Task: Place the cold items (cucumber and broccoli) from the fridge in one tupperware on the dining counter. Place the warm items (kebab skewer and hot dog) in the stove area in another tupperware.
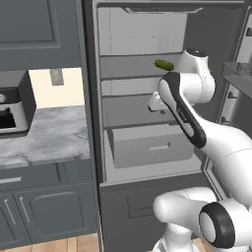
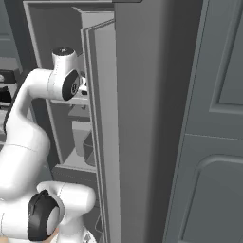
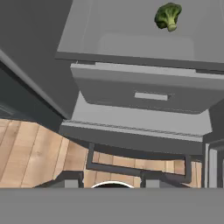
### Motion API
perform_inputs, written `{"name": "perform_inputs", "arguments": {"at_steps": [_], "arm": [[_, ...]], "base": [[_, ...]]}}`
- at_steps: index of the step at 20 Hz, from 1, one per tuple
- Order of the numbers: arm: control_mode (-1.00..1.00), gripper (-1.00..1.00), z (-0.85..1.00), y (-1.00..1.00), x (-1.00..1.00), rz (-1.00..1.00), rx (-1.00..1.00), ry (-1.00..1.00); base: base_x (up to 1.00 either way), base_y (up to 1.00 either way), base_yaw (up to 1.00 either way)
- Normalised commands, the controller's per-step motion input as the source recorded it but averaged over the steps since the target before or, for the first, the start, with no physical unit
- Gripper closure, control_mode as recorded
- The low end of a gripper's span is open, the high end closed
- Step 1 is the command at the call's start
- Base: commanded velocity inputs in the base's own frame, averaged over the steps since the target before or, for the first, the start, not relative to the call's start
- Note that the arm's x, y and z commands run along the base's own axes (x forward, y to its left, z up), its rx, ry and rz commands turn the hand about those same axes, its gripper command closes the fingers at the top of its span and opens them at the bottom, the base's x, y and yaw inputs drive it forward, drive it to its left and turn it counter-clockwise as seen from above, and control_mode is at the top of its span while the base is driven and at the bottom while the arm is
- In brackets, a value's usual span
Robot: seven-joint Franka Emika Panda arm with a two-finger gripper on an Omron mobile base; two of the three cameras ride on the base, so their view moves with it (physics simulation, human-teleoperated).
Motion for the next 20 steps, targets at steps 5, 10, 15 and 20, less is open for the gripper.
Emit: {"name": "perform_inputs", "arguments": {"at_steps": [5, 10, 15, 20], "arm": [[-1.0, -1.0, -0.13, -0.05, 0.0, 0.0, 0.0, -0.26], [-1.0, -1.0, -0.27, -0.21, 0.0, -0.04, 0.0, -0.32], [-1.0, -1.0, -0.19, -0.23, 0.15, -0.14, 0.0, -0.02], [-1.0, -1.0, -0.14, -0.26, 0.18, -0.04, 0.0, 0.04]], "base": [[0.0, 0.0, 0.0], [0.0, 0.0, 0.0], [0.0, 0.0, 0.0], [0.0, 0.0, 0.0]]}}
